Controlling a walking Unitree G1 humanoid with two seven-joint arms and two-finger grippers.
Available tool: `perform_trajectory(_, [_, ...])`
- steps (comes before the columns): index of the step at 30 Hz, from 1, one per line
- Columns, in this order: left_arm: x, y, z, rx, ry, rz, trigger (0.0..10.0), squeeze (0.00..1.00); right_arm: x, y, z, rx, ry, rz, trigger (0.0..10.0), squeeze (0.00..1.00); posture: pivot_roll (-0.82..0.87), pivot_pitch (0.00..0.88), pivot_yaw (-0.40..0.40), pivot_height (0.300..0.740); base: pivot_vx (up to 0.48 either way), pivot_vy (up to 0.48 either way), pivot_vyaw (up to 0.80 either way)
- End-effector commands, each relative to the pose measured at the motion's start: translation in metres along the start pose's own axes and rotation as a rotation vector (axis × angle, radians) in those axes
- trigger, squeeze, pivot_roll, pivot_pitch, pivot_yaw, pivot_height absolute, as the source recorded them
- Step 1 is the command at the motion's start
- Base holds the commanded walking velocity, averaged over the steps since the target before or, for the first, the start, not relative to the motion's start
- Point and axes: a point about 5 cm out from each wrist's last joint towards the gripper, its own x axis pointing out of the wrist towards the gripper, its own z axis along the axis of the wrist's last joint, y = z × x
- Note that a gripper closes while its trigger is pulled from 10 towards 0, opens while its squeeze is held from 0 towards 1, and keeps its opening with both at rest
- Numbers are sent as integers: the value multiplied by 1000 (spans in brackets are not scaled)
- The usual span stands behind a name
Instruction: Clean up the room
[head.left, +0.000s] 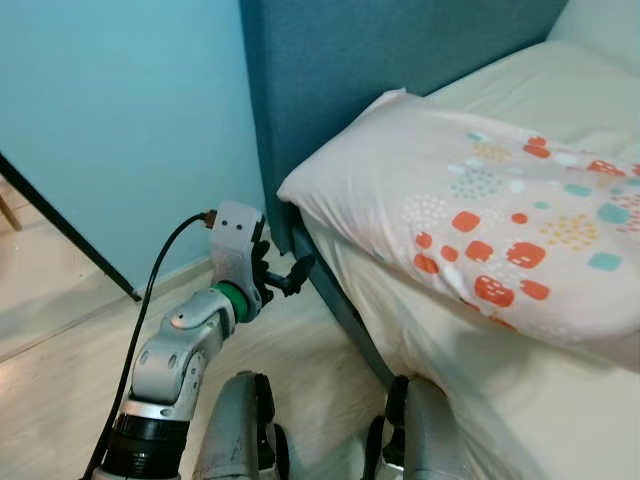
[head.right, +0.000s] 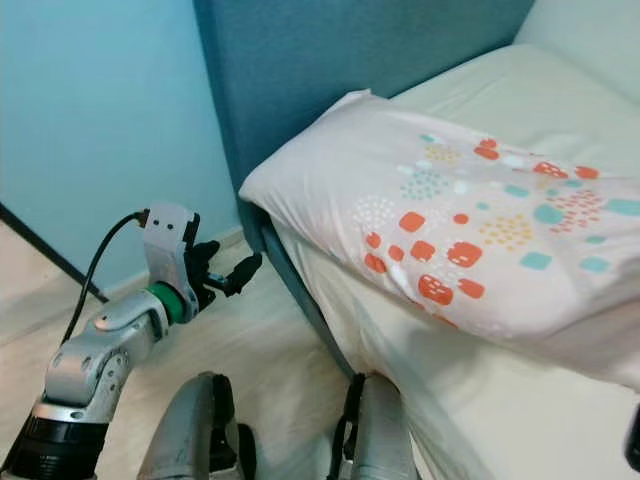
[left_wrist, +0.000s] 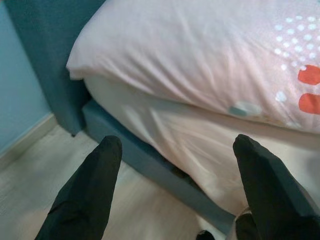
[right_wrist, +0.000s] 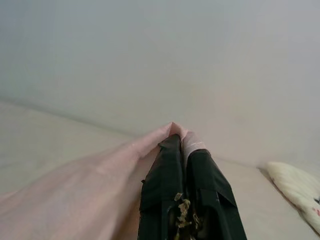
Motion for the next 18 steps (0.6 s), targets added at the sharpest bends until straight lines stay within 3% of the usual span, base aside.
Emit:
perform_trajectory(1, [1,-1,-6,-13,28,-12,10000,0,4,-9,0,-3,7,6,10000,0,51,222,67,605,0,0,0])
perform_trajectory(3, [1,-1,-6,-14,27,-11,10000,0,3,-9,-4,3,26,20,10000,0,51,222,67,605,0,0,0])
perform_trajectory(4, [1,0,-7,-16,26,-5,10000,0,-8,3,-26,109,152,85,10000,0,51,222,67,605,0,0,0])
perform_trajectory(6, [-2,-1,-10,-17,30,1,10000,0,-55,32,-83,300,408,215,10000,0,49,230,39,605,0,0,0])
perform_trajectory(7, [-2,-1,-10,-17,30,1,10000,0,-55,32,-83,300,408,215,10000,0,49,230,39,605,0,0,0])
perform_trajectory(8, [-3,-1,-11,-17,35,1,10000,0,-84,42,-107,343,504,256,10000,0,49,230,39,605,0,0,0])
perform_trajectory(9, [-3,-1,-11,-17,35,1,10000,0,-84,42,-107,343,504,256,10000,0,49,230,39,605,0,0,0])
perform_trajectory(10, [-5,-2,-12,-15,40,-2,10000,0,-111,48,-123,367,571,279,10000,0,47,234,40,605,0,0,0])
perform_trajectory(12, [-5,-2,-12,-15,40,-2,10000,0,-111,48,-123,367,571,279,10000,0,47,234,40,605,0,0,0])
perform_trajectory(13, [-6,-1,-13,-13,46,-6,10000,0,-143,51,-140,372,649,294,10000,0,41,238,46,605,0,0,0])
perform_trajectory(14, [-6,-1,-14,-8,52,-12,10000,0,-189,45,-157,352,747,281,10000,0,33,244,49,605,0,0,0])
perform_trajectory(15, [-6,0,-14,-3,56,-16,10000,0,-219,30,-167,322,791,234,10000,0,33,244,49,605,0,0,0])
perform_trajectory(16, [-6,0,-14,-3,56,-16,10000,0,-219,30,-167,322,791,234,10000,0,33,244,49,605,0,0,0])
perform_trajectory(17, [-6,0,-14,-1,60,-21,10000,0,-234,11,-174,274,792,156,10000,0,20,248,52,605,0,0,0])
perform_trajectory(18, [-5,0,-14,0,63,-25,10000,0,-231,-8,-176,224,725,76,10000,1000,20,248,52,605,0,0,0])
